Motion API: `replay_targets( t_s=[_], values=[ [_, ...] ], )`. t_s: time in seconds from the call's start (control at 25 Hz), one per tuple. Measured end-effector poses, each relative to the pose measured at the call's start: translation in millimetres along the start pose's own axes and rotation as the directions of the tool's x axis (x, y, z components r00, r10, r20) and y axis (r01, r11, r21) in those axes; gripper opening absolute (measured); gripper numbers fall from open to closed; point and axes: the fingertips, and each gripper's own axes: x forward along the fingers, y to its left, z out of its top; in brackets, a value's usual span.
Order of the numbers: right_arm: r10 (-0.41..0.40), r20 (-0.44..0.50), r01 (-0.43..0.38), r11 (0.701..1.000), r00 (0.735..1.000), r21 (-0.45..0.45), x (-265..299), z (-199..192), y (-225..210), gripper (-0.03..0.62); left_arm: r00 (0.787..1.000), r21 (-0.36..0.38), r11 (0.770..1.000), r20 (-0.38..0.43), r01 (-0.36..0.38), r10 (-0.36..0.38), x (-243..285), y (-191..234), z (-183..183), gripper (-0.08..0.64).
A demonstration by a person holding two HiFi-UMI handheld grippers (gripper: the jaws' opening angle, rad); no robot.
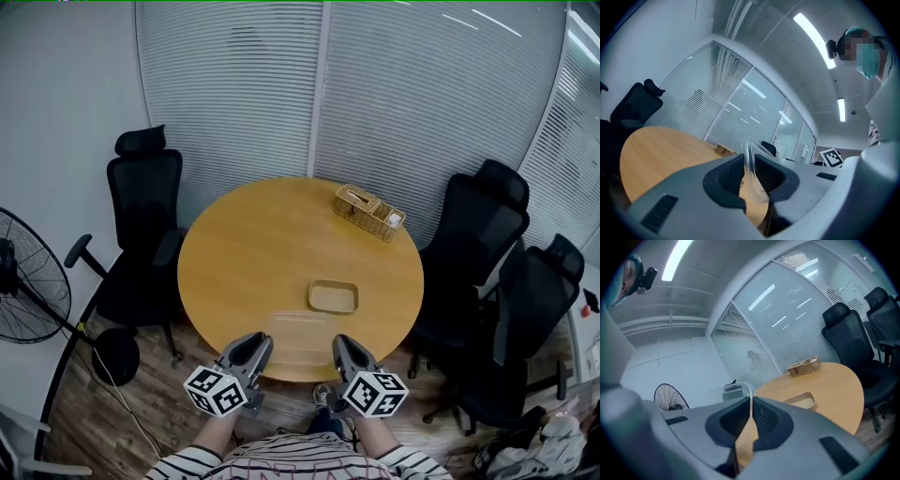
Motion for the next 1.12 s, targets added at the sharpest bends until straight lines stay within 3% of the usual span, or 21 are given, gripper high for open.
replay_targets(
  t_s=[0.36,1.12],
  values=[
    [-0.004,-0.048,0.005,1.000,0.999,0.011,-4.4,-23.6,9.4,0.038,1.000,-0.013,1.000,-0.008,-0.020,0.020,-23.4,2.5,-7.5,0.084],
    [0.007,-0.070,-0.007,1.000,0.998,-0.006,0.5,-28.6,14.1,0.038,0.999,-0.019,0.999,0.000,-0.039,0.039,-30.3,7.7,-7.2,0.084]
  ],
)
